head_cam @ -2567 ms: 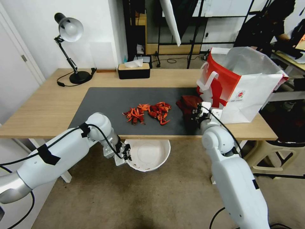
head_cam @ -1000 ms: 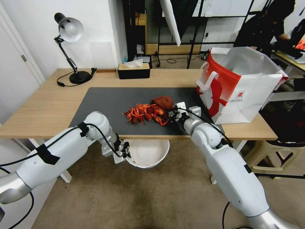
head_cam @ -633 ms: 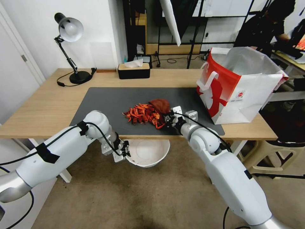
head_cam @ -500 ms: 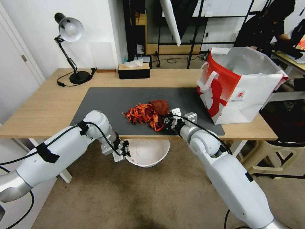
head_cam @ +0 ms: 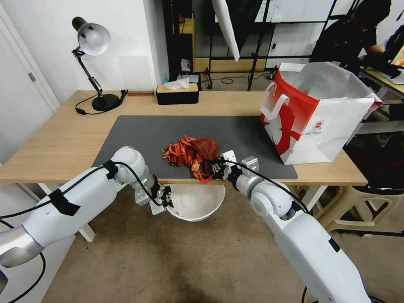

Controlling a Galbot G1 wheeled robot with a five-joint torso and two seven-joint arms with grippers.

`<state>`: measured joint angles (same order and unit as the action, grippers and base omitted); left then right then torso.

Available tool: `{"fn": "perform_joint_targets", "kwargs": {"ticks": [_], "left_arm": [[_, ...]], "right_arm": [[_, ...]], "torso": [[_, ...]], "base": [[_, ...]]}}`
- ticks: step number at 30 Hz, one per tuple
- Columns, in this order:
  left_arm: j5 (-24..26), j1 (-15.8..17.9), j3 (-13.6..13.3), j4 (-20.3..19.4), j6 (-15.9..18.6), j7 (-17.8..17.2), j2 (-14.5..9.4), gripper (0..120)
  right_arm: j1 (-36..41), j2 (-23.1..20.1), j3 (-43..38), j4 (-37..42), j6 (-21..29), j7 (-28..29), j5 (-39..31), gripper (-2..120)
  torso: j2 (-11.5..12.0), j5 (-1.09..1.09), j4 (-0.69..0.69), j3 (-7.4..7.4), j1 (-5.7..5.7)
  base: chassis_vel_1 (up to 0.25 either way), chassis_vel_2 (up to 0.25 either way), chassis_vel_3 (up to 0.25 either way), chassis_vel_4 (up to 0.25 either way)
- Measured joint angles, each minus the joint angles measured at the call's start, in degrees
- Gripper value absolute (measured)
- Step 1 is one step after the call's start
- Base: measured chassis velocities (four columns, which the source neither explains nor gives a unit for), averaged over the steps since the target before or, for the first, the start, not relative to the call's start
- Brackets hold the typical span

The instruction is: Sweep shrimp from table into container with towel, then put container into takeout bag.

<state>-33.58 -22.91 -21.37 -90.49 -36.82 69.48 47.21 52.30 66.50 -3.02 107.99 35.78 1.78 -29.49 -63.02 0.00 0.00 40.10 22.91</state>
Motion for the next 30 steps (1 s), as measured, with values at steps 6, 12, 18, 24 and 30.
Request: {"fn": "perform_joint_targets", "kwargs": {"ticks": [6, 12, 18, 24, 30], "left_arm": [[0.01, 0.43, -0.09, 0.20, -0.13, -0.05, 0.06, 0], [0.07, 0.56, -0.23, 0.21, -0.13, -0.05, 0.10, 0], [0.09, 0.42, -0.24, 0.10, -0.13, -0.08, 0.03, 0], [0.00, -0.05, -0.22, 0.04, -0.14, -0.16, -0.02, 0], [-0.14, -0.24, -0.19, -0.05, -0.14, -0.16, 0.04, 0]], "right_arm": [[1.86, -1.06, -0.04, 2.27, 0.01, -0.72, 0.27, 5], [2.73, -1.38, -0.14, 3.31, -0.10, -0.91, 0.51, 5], [3.72, -1.51, -0.43, 4.25, -0.41, -1.04, 0.74, 5], [4.46, -1.48, -0.38, 5.21, -0.63, -1.32, 1.17, 5], [5.35, -1.49, -0.23, 6.47, -0.42, -0.89, 1.51, 5]], "torso": [[0.00, 0.00, 0.00, 0.00, 0.00], [0.00, 0.00, 0.00, 0.00, 0.01], [0.00, 0.00, 0.00, 0.00, 0.01], [0.00, 0.00, -0.01, 0.00, 0.01], [0.00, 0.00, 0.00, 0.00, 0.01]], "base": [[0.000, 0.000, 0.000, 0.000], [0.000, 0.000, 0.000, 0.000], [0.000, 0.000, 0.000, 0.000], [0.000, 0.000, 0.000, 0.000], [0.000, 0.000, 0.000, 0.000]]}}
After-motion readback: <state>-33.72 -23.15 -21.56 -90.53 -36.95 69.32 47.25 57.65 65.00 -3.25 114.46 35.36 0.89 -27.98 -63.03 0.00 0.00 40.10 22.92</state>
